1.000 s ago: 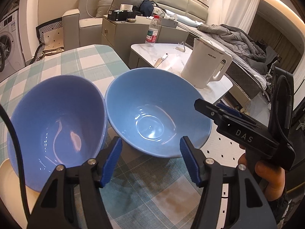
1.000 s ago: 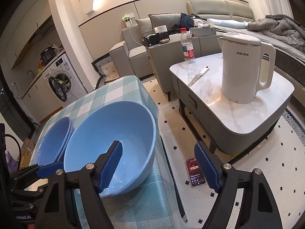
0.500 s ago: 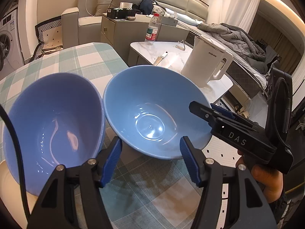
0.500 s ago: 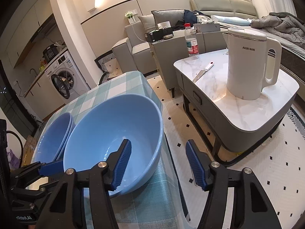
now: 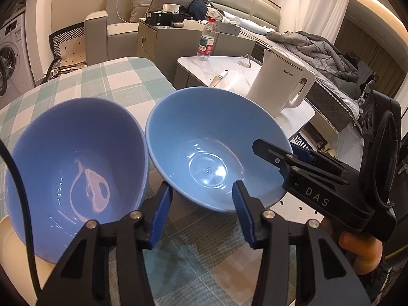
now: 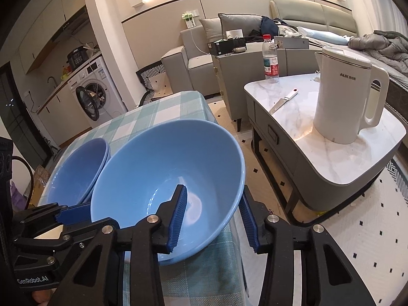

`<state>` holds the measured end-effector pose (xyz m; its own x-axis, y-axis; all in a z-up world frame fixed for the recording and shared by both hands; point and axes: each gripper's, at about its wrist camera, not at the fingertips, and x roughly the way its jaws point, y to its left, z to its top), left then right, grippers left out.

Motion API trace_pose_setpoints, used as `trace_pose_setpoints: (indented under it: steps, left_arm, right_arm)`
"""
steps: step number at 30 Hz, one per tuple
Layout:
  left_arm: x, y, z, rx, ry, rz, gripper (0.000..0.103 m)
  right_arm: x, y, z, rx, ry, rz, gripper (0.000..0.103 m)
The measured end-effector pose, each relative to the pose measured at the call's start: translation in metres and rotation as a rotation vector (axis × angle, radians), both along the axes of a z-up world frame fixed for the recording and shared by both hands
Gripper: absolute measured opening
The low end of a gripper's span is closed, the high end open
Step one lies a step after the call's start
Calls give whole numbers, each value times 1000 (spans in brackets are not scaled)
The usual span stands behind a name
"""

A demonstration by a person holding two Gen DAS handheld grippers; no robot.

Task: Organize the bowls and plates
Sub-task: 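Close both grippers on the rim of the light blue bowl, then lift the light blue bowl with both grippers and carry it over the nested blue bowls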

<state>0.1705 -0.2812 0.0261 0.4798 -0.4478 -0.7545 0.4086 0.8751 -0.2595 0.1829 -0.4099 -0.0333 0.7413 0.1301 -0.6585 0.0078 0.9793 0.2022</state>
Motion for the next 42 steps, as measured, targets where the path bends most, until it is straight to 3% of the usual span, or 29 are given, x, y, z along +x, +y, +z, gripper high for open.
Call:
trace_pose_setpoints:
  steps: [20, 42]
  left_arm:
    - [-3, -1, 2, 23, -20, -8, 47]
    - [-12, -6, 22, 27, -80, -35, 47]
  right_arm:
    - [-5, 4, 6, -36, -26, 16, 43]
    - [-22, 1, 26, -48, -81, 1, 43]
